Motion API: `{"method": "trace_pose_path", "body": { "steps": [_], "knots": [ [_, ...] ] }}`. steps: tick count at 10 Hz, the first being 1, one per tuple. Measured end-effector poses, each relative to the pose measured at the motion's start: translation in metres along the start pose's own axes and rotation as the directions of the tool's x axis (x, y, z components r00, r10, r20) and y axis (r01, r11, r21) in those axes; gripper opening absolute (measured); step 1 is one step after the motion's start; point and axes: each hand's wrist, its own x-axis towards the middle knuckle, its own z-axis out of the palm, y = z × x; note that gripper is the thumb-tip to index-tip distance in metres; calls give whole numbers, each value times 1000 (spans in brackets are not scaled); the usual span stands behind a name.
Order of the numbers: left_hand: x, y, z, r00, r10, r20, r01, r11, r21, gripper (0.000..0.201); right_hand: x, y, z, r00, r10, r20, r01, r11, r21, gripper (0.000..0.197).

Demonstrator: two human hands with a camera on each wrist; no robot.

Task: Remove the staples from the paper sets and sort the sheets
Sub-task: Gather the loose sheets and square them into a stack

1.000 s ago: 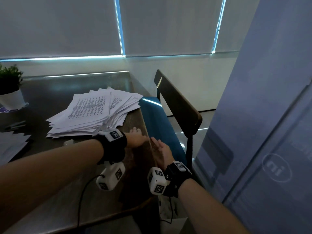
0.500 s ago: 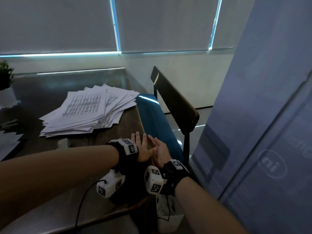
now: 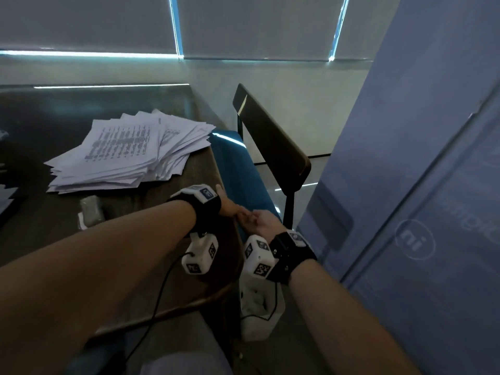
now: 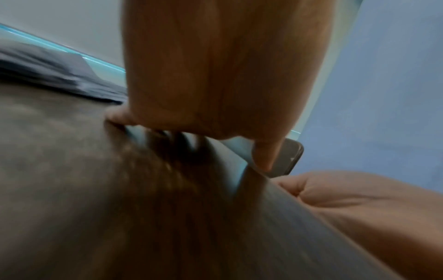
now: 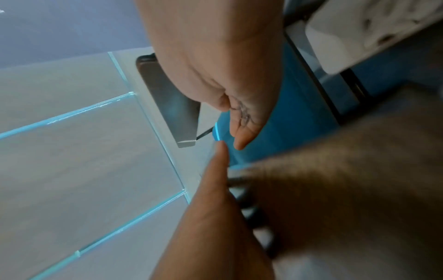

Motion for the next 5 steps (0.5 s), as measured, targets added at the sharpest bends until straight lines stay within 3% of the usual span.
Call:
{"method": "trace_pose_path", "body": {
  "steps": [1, 2, 3, 4, 5],
  "knots": [
    [-8, 3, -2, 1000, 13, -19, -10, 989, 151, 109, 16, -11, -10, 994, 4, -109, -7, 1000, -27, 35],
    [-4, 1, -1, 1000, 11, 1, -11, 982, 186, 108, 22, -12, -24, 991, 18, -134, -36, 991, -132, 35],
    [22, -6, 3, 1000, -24, -17, 27, 976, 217, 122, 37, -11, -55, 987, -38, -156, -38, 888, -459, 42],
    [48, -9, 10, 999, -34, 7, 31, 967, 252, 125, 42, -2, -77, 971, -117, -208, -107, 567, -817, 46],
    [51, -10, 11, 1000, -18, -13, 20, 972, 236, 123, 44, 1, -85, 969, -142, -204, -136, 382, -914, 44]
  ]
}}
